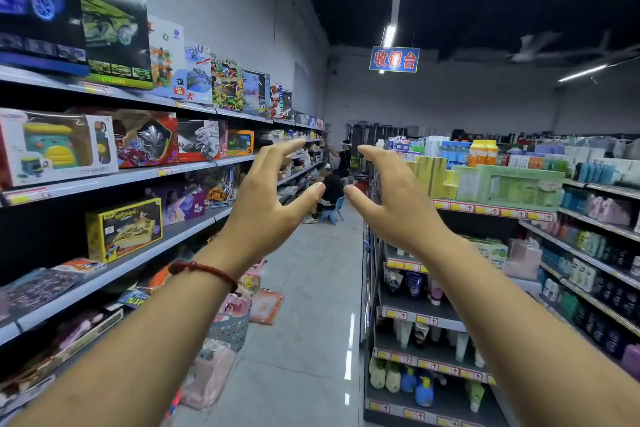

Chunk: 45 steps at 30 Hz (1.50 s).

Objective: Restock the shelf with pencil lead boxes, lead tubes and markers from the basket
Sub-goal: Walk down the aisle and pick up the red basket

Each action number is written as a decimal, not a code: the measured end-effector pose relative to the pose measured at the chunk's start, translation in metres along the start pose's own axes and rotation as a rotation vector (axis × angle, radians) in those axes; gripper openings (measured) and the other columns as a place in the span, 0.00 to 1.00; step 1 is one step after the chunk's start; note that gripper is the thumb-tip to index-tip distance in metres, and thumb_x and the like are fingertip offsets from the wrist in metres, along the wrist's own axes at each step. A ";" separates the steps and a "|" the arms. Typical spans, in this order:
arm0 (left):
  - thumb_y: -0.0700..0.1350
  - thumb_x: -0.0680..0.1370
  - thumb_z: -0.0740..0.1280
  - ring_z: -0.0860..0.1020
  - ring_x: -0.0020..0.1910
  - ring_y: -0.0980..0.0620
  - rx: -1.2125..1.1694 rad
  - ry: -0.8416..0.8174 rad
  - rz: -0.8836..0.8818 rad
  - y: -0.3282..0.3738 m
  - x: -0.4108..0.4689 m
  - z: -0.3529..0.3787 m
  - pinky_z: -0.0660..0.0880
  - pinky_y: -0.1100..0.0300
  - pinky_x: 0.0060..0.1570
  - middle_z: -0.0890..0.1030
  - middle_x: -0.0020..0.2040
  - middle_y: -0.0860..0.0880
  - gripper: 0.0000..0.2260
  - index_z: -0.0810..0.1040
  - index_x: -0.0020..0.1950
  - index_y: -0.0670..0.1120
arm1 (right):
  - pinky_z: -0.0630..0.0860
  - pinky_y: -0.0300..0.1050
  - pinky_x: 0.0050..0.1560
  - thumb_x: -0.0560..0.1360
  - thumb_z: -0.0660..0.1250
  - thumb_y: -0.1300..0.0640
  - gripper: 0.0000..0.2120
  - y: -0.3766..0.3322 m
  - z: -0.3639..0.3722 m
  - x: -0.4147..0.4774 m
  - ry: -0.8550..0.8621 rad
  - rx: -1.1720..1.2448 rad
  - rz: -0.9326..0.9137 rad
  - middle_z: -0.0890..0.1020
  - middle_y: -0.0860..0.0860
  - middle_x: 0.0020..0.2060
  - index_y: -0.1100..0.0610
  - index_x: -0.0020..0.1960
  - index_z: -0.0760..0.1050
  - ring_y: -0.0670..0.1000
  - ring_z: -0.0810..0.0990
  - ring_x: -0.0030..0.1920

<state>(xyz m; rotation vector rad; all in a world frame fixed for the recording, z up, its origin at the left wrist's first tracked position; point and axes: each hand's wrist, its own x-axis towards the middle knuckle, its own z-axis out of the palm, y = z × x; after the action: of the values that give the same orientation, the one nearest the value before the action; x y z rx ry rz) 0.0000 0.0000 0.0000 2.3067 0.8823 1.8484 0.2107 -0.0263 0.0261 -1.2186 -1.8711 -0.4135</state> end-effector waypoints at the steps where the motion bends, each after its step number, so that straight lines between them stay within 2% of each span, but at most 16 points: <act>1: 0.52 0.77 0.72 0.71 0.66 0.61 0.033 -0.016 0.013 -0.021 0.009 0.006 0.68 0.63 0.65 0.71 0.67 0.56 0.26 0.69 0.73 0.54 | 0.66 0.47 0.73 0.79 0.66 0.46 0.30 0.011 0.019 0.012 -0.020 -0.031 -0.011 0.70 0.49 0.72 0.52 0.77 0.62 0.48 0.67 0.72; 6: 0.55 0.77 0.71 0.71 0.66 0.57 0.201 -0.201 0.004 -0.137 0.073 0.038 0.70 0.59 0.65 0.72 0.68 0.54 0.25 0.69 0.73 0.53 | 0.68 0.51 0.72 0.79 0.64 0.43 0.31 0.064 0.118 0.088 -0.181 -0.178 0.074 0.69 0.51 0.72 0.55 0.77 0.62 0.52 0.68 0.72; 11: 0.58 0.77 0.70 0.73 0.64 0.54 0.275 -0.353 0.032 -0.268 0.140 0.077 0.73 0.54 0.64 0.75 0.65 0.52 0.26 0.70 0.72 0.52 | 0.73 0.51 0.66 0.78 0.65 0.43 0.27 0.127 0.213 0.169 -0.284 -0.256 0.135 0.73 0.53 0.68 0.55 0.73 0.67 0.55 0.72 0.66; 16: 0.59 0.77 0.70 0.73 0.65 0.52 0.276 -0.449 0.010 -0.383 0.182 0.138 0.73 0.54 0.65 0.74 0.68 0.51 0.27 0.70 0.73 0.51 | 0.69 0.54 0.70 0.78 0.67 0.42 0.35 0.205 0.300 0.212 -0.354 -0.256 0.228 0.68 0.53 0.74 0.55 0.78 0.60 0.55 0.69 0.72; 18: 0.59 0.77 0.70 0.72 0.67 0.51 0.264 -0.500 -0.010 -0.437 0.192 0.180 0.71 0.52 0.67 0.73 0.70 0.50 0.28 0.69 0.74 0.51 | 0.71 0.55 0.68 0.77 0.68 0.41 0.35 0.251 0.345 0.223 -0.393 -0.262 0.266 0.69 0.54 0.72 0.54 0.78 0.61 0.56 0.71 0.70; 22: 0.58 0.77 0.71 0.71 0.68 0.50 0.277 -0.581 -0.017 -0.538 0.206 0.272 0.69 0.55 0.67 0.73 0.70 0.49 0.29 0.68 0.75 0.49 | 0.72 0.55 0.67 0.76 0.69 0.40 0.36 0.354 0.434 0.241 -0.453 -0.229 0.314 0.70 0.53 0.72 0.53 0.77 0.60 0.55 0.73 0.68; 26: 0.60 0.76 0.71 0.72 0.68 0.48 0.326 -0.653 -0.048 -0.637 0.225 0.371 0.71 0.50 0.67 0.73 0.70 0.48 0.30 0.69 0.74 0.49 | 0.70 0.56 0.70 0.76 0.69 0.41 0.37 0.468 0.518 0.266 -0.550 -0.183 0.333 0.68 0.54 0.74 0.53 0.78 0.59 0.57 0.69 0.71; 31: 0.58 0.76 0.71 0.72 0.67 0.49 0.341 -0.722 -0.169 -0.746 0.268 0.479 0.70 0.54 0.65 0.74 0.68 0.49 0.29 0.70 0.73 0.49 | 0.68 0.57 0.71 0.78 0.68 0.42 0.37 0.599 0.602 0.320 -0.669 -0.090 0.429 0.65 0.55 0.76 0.55 0.79 0.57 0.57 0.66 0.74; 35: 0.58 0.76 0.71 0.72 0.67 0.49 0.320 -0.731 -0.244 -0.824 0.296 0.538 0.73 0.49 0.65 0.74 0.69 0.49 0.29 0.69 0.73 0.50 | 0.68 0.57 0.71 0.78 0.68 0.43 0.37 0.680 0.668 0.368 -0.727 -0.064 0.425 0.65 0.55 0.76 0.56 0.79 0.58 0.57 0.65 0.75; 38: 0.58 0.75 0.71 0.73 0.67 0.50 0.294 -0.708 -0.294 -0.898 0.317 0.589 0.72 0.51 0.66 0.75 0.68 0.49 0.28 0.71 0.72 0.49 | 0.66 0.55 0.72 0.78 0.68 0.44 0.36 0.743 0.728 0.405 -0.752 -0.035 0.431 0.65 0.54 0.76 0.56 0.79 0.58 0.56 0.65 0.75; 45: 0.62 0.74 0.68 0.72 0.68 0.48 0.294 -0.761 -0.283 -1.100 0.391 0.722 0.70 0.50 0.68 0.75 0.68 0.49 0.30 0.71 0.72 0.50 | 0.62 0.50 0.74 0.79 0.67 0.46 0.36 0.898 0.879 0.494 -0.777 -0.071 0.501 0.62 0.55 0.78 0.58 0.80 0.56 0.55 0.62 0.77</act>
<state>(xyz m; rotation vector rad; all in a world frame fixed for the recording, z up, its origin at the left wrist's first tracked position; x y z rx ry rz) 0.2722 1.3159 -0.2827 2.5453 1.2867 0.6593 0.4912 1.2654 -0.2482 -2.0216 -2.0532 0.3241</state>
